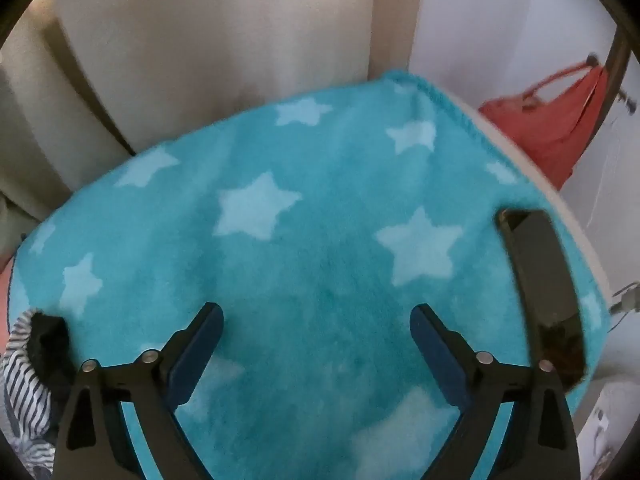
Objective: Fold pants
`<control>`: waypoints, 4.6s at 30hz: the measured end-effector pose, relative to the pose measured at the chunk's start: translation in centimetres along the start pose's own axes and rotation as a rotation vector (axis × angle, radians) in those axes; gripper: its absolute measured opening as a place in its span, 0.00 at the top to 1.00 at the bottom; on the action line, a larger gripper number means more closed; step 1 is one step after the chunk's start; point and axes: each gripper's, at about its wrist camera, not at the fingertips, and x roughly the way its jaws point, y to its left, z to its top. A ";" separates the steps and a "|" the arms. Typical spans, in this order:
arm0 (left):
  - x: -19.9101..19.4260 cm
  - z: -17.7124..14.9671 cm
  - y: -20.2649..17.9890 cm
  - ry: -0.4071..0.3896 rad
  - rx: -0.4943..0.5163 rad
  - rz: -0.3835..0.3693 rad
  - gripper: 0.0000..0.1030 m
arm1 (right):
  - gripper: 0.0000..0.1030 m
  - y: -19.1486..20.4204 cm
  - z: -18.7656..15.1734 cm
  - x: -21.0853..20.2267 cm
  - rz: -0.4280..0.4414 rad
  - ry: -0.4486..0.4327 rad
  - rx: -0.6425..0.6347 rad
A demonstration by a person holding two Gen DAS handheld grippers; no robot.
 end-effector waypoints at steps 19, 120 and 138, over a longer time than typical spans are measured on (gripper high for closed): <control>-0.3 -1.7 3.1 -0.007 -0.035 0.023 0.35 | 0.06 13.4 -7.6 -12.8 0.311 -0.193 -0.366; 13.5 -5.3 -10.9 0.481 0.423 -0.610 0.87 | 0.86 15.5 -15.6 -12.1 0.668 0.331 -0.609; 10.9 -1.6 -6.2 0.369 0.213 -0.542 0.78 | 0.85 21.6 -10.2 -11.0 0.283 0.031 -0.651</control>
